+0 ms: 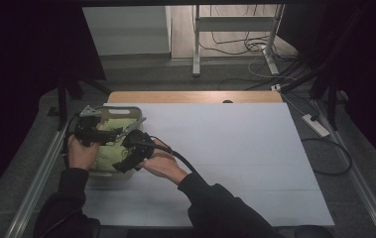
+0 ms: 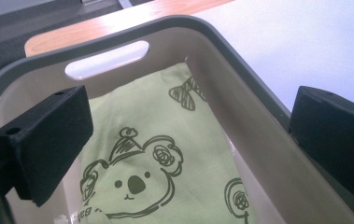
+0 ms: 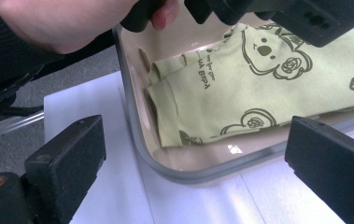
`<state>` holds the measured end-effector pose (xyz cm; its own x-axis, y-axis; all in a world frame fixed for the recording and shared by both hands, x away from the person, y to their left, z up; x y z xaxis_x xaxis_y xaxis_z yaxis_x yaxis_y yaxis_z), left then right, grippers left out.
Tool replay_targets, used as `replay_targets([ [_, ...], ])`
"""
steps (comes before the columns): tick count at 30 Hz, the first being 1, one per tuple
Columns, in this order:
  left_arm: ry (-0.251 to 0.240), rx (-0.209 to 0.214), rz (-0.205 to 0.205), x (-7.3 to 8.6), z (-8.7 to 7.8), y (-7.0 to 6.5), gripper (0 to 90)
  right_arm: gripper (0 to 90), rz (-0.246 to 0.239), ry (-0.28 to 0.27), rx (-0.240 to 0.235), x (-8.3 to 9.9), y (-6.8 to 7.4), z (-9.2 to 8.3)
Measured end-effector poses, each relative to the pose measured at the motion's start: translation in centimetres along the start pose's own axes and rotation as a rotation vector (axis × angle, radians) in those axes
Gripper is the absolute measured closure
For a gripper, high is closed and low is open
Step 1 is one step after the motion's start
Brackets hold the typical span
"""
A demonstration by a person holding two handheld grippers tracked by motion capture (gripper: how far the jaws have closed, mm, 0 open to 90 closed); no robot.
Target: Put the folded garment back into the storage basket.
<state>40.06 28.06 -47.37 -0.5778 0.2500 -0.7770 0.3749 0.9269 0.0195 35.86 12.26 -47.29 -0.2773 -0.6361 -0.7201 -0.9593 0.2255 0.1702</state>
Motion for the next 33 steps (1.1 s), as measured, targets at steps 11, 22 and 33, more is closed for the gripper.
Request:
replay_targets([
  [11,-0.014,0.007,0.046,0.1,-0.6,-1.1,0.0,4.2,-0.007,0.016,-0.009,0.6,0.1,-1.2],
  [22,-0.039,0.067,0.045,0.3,-0.7,-2.7,0.0,3.9,-0.036,-0.003,-0.015,1.0,0.0,-3.0],
  [33,-0.065,0.11,0.036,0.3,-1.2,-3.5,0.0,3.7,-0.069,-0.007,0.002,2.0,-0.1,-4.1],
])
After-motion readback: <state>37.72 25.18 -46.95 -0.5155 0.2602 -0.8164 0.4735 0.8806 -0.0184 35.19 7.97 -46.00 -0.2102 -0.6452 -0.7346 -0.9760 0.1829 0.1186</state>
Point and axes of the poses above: each handheld gripper's, and its own axes: z roughly forward along the jaws, x roughly out of its underside, y roughly to its left, the point moved 4 cm from there along z, roughly forward along the jaws, and after that the axes turned 4 degrees about -x, right-handed, at the moved point
